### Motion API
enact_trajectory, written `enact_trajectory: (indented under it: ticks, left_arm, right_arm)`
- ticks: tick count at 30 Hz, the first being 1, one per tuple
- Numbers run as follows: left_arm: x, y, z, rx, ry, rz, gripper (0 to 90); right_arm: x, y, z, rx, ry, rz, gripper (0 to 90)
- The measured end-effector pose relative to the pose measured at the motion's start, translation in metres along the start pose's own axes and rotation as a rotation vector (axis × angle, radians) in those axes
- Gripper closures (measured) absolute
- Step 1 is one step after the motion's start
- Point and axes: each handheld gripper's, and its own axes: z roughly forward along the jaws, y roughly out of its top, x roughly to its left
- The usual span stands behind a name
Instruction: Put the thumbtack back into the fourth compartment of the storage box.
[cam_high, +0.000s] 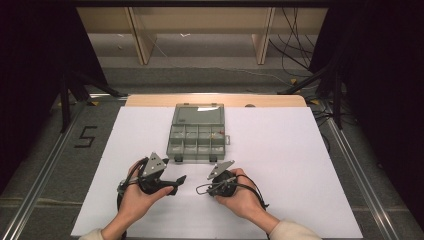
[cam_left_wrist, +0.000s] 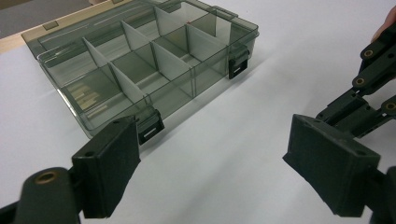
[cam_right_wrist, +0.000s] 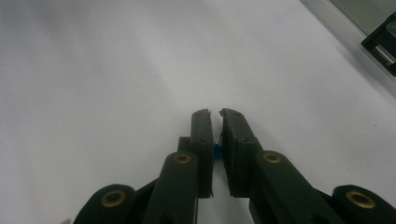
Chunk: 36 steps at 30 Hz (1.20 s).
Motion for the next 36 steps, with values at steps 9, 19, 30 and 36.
enact_trajectory:
  ticks: [9,19,30,36]
  left_arm:
    - [-0.0001,0.0002,-0.0001,0.001,0.002,0.000,16.7]
    - [0.0001,0.0000,0.0001,-0.001,-0.002,0.000,16.7]
    - [-0.0003,0.0005,-0.0002,0.000,0.003,0.002,16.6]
    - [0.0001,0.0002,0.0001,-0.001,-0.001,-0.001,16.7]
  right_arm:
    - [-0.0017,0.0006,-0.0027,-0.013,-0.012,0.009,84.0]
    - [-0.0037,0.0015,-0.0053,-0.031,-0.018,0.014,84.0]
    - [-0.0041,0.0020,-0.0066,-0.049,-0.033,0.023,84.0]
    - [-0.0057,0.0024,-0.0084,-0.058,-0.037,0.030,84.0]
